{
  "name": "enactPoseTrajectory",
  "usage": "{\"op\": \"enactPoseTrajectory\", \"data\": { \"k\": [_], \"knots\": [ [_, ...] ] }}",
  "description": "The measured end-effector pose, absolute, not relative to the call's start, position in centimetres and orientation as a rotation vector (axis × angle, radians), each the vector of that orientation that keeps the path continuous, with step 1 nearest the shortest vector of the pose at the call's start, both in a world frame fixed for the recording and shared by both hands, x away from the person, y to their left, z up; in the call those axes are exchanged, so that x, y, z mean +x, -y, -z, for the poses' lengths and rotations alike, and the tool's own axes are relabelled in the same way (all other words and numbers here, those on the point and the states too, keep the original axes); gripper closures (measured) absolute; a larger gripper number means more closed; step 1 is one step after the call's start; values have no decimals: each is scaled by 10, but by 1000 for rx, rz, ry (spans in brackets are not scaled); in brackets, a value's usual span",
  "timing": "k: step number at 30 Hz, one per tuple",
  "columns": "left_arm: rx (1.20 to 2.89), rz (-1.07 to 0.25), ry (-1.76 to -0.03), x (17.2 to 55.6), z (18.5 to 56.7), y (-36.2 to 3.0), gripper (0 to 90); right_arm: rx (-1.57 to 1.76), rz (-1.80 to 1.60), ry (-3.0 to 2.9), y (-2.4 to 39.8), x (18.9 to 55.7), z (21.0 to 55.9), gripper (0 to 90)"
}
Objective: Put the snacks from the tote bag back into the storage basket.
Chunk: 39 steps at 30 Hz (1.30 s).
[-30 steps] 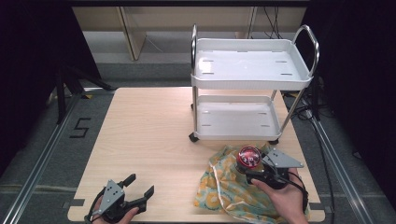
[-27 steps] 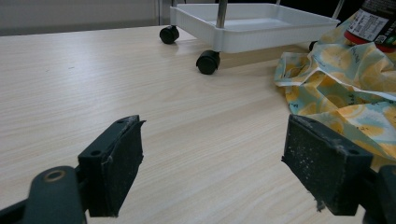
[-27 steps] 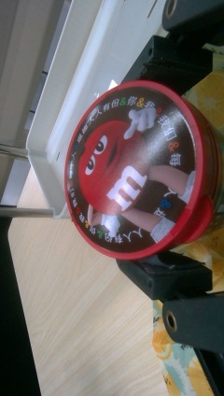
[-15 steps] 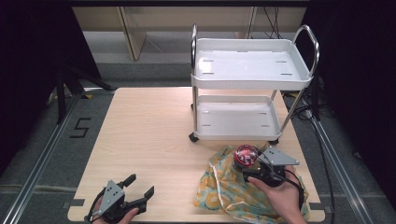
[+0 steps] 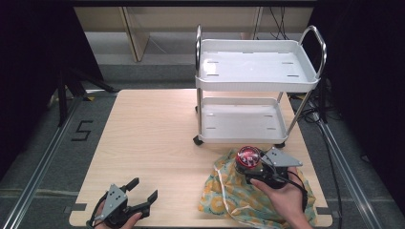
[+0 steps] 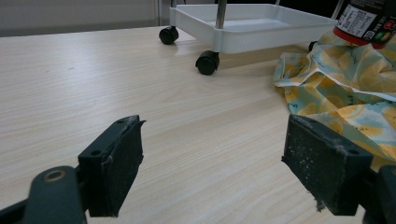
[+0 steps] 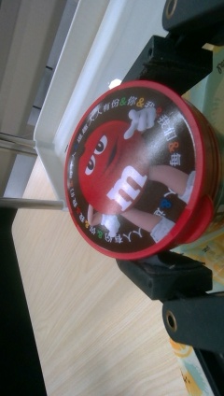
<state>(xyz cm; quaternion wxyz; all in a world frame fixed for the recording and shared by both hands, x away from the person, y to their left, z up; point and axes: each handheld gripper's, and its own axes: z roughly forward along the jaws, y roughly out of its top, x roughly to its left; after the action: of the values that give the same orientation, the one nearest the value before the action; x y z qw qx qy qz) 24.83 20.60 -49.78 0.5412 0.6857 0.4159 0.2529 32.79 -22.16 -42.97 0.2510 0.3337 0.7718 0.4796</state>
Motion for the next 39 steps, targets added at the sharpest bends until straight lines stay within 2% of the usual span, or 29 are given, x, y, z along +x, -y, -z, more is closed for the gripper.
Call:
{"op": "enactPoseTrajectory", "data": {
  "k": [39],
  "knots": [
    [1640,-606,-1003,248,497,-205,193,882,-1303,-2106,208,336,428,265]
  ]
}}
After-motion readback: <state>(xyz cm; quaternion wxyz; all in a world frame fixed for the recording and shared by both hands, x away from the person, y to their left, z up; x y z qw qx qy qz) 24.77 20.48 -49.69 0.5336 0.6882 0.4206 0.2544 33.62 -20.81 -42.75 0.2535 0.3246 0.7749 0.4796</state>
